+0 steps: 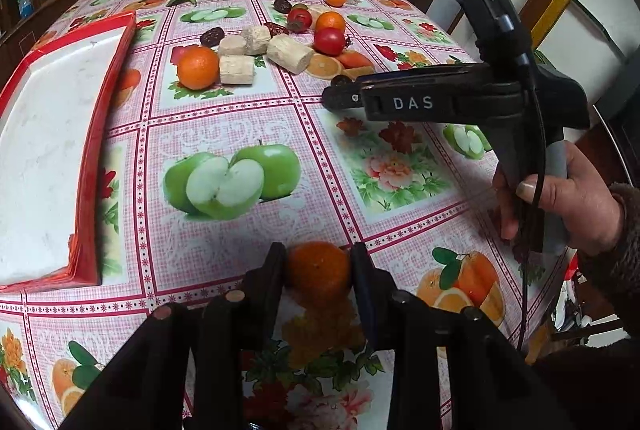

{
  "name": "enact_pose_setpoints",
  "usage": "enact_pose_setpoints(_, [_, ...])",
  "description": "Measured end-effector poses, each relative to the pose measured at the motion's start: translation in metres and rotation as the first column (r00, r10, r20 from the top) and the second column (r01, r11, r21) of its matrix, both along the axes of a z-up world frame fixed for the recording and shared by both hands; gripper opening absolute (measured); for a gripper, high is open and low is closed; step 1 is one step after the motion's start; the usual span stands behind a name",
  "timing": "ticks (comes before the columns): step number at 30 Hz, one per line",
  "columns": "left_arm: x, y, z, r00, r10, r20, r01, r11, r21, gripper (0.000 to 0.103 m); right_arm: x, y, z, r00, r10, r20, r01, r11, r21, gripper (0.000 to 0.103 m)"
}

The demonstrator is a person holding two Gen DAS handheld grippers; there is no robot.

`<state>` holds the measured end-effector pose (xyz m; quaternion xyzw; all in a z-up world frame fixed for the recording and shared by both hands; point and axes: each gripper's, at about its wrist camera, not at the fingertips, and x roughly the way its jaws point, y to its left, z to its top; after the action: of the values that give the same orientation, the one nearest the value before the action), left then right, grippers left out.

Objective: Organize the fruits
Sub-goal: 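Lift the date in the right gripper while the left gripper holds the orange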

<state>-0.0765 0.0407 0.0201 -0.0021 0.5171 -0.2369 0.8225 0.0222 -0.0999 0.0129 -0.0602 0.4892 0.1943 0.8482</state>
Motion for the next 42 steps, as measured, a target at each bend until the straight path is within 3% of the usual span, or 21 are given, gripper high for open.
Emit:
enact_pose_setpoints(4, [0.000, 0.000, 0.000, 1.000, -0.007, 0.002, 0.007, 1.000, -0.005, 0.036, 0.002, 0.014, -0.002, 0.999, 0.034, 0.027, -0.032, 0.996, -0.084, 0.038])
enact_pose_setpoints(6, [-0.001, 0.001, 0.000, 1.000, -0.009, 0.006, 0.009, 1.000, -0.007, 0.036, 0.000, 0.020, -0.001, 0.997, 0.071, 0.024, -0.068, 0.991, -0.113, 0.023])
enact_pose_setpoints(8, [-0.001, 0.002, 0.000, 1.000, -0.014, 0.011, 0.014, 1.000, -0.011, 0.036, -0.003, 0.023, 0.000, 0.995, 0.097, 0.027, -0.092, 0.984, -0.155, 0.021])
enact_pose_setpoints(18, [0.000, 0.008, 0.000, 1.000, -0.017, 0.014, 0.017, 0.999, -0.033, 0.036, -0.006, 0.011, -0.001, 0.999, 0.043, -0.015, -0.044, 0.996, -0.080, 0.021])
enact_pose_setpoints(23, [0.002, 0.007, 0.000, 1.000, -0.027, 0.010, 0.027, 0.999, -0.027, 0.036, 0.000, 0.010, -0.001, 0.998, 0.029, -0.047, -0.030, 0.999, -0.013, 0.031])
enact_pose_setpoints(28, [0.002, 0.009, -0.001, 1.000, -0.025, 0.003, 0.025, 0.999, -0.038, 0.036, -0.001, 0.017, 0.000, 0.999, 0.024, -0.044, -0.026, 0.998, -0.050, 0.033])
enact_pose_setpoints(31, [0.002, 0.009, -0.001, 1.000, -0.027, 0.000, 0.027, 0.999, -0.040, 0.036, 0.002, 0.020, 0.000, 0.998, 0.019, -0.067, -0.023, 0.998, -0.059, 0.044])
enact_pose_setpoints(33, [0.001, 0.009, -0.001, 1.000, -0.028, 0.001, 0.028, 0.999, -0.039, 0.036, 0.003, 0.022, -0.001, 0.999, -0.004, -0.054, -0.002, 0.994, -0.110, 0.092])
enact_pose_setpoints(34, [0.001, 0.009, -0.001, 1.000, -0.029, 0.001, 0.029, 0.999, -0.040, 0.036, 0.002, 0.023, 0.000, 0.999, -0.007, -0.032, 0.003, 0.992, -0.123, 0.095])
enact_pose_setpoints(38, [0.001, 0.011, -0.001, 1.000, -0.027, 0.000, 0.027, 0.999, -0.043, 0.036, 0.000, 0.022, -0.007, 0.998, 0.013, -0.056, -0.019, 0.995, -0.095, 0.091])
enact_pose_setpoints(40, [0.001, 0.011, -0.001, 1.000, -0.026, 0.002, 0.026, 0.999, -0.043, 0.036, -0.001, 0.021, -0.007, 0.999, 0.005, -0.033, -0.009, 0.994, -0.109, 0.078])
enact_pose_setpoints(41, [0.000, 0.012, 0.000, 1.000, -0.025, 0.006, 0.025, 0.999, -0.041, 0.036, -0.002, 0.021, -0.005, 1.000, 0.011, -0.026, -0.013, 0.995, -0.102, 0.067])
enact_pose_setpoints(42, [-0.001, 0.011, 0.000, 1.000, -0.025, 0.011, 0.026, 0.999, -0.037, 0.036, -0.003, 0.021, -0.003, 1.000, 0.019, -0.019, -0.021, 0.994, -0.104, 0.049])
